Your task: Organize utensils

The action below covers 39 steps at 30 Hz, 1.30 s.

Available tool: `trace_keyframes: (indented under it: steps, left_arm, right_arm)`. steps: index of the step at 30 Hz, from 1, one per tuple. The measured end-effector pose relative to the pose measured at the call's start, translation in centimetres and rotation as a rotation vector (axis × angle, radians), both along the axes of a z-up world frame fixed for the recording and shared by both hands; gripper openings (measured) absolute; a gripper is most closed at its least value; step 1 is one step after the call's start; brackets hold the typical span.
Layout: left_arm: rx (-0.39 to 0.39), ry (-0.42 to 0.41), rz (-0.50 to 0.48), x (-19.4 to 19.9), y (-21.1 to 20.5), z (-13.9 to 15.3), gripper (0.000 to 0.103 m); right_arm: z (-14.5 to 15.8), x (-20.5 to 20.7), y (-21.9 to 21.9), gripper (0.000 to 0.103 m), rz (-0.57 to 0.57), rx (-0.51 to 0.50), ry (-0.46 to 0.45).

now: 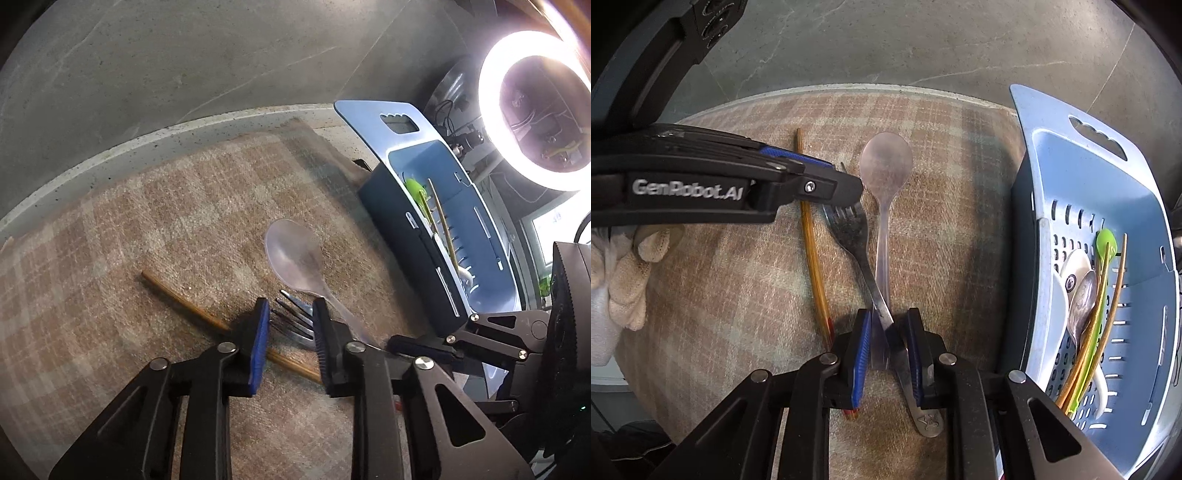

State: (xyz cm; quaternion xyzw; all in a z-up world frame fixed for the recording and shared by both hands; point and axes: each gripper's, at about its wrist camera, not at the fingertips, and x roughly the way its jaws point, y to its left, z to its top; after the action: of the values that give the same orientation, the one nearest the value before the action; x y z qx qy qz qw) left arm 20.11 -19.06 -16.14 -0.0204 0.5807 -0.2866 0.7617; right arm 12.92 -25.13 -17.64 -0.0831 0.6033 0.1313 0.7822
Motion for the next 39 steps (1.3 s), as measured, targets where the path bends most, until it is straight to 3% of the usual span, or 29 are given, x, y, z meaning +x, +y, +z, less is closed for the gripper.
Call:
trace_keyframes:
  steps: [7, 10, 12, 18, 20, 23, 39]
  left_arm:
    - [-0.027, -0.003, 0.011, 0.0, 0.4, -0.2, 0.011]
    - [-0.05, 0.023, 0.011, -0.3, 0.9, -0.4, 0.011]
    - [-0.062, 0.033, 0.006, -0.5, 1.0, -0.4, 0.016]
    - [-0.056, 0.003, -0.003, -0.6, 0.6, -0.2, 0.016]
    - [-0.042, -0.026, -0.013, -0.8, 0.4, 0.0, 0.008]
    - [-0.065, -0.008, -0.002, -0.5, 0.7, 0.0, 0.007]
    - [-0.132, -0.014, -0.008, -0.9, 3.4, 1.8, 0.005]
  right_arm:
    - [-0.1, -0.7, -0.9, 0.017, -0.005, 0.011, 0.01]
    - [-0.1, -0.8, -0.7, 0.011, -0.012, 0.013, 0.004]
    - [-0.1, -0.9, -0.8, 0.011, -0.007, 0.006, -0.001]
    - [-0.2, -1.2, -0.3, 0.011, -0.011, 0.008, -0.007]
    - [-0.2, -1.3, -0.3, 0.01, -0.016, 0.007, -0.011]
    - [0.1, -1.3, -0.4, 0.01, -0.019, 0.009, -0.015]
    - [1.8, -1.9, 0.4, 0.01, -0.018, 0.017, -0.05]
